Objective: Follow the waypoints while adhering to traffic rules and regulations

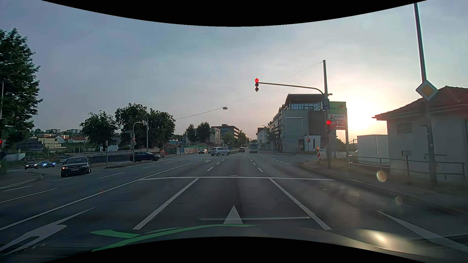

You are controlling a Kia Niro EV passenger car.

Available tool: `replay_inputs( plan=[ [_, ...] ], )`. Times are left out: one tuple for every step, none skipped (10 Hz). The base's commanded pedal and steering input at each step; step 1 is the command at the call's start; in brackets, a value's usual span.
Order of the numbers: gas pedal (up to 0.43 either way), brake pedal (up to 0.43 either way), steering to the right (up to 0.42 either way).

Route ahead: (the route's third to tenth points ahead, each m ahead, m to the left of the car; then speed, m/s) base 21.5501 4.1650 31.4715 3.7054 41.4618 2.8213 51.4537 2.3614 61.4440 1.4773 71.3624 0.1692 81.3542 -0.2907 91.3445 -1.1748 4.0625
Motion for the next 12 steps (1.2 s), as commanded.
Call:
replay_inputs(
  plan=[
    [0.000, 0.189, 0.004],
    [0.000, 0.189, 0.004],
    [0.000, 0.189, 0.002],
    [0.000, 0.195, 0.000],
    [0.000, 0.195, -0.001],
    [0.000, 0.195, -0.001],
    [0.000, 0.195, -0.001],
    [0.000, 0.201, -0.001],
    [0.000, 0.201, -0.001],
    [0.000, 0.207, -0.001],
    [0.000, 0.213, -0.001],
    [0.000, 0.213, 0.000]
  ],
)
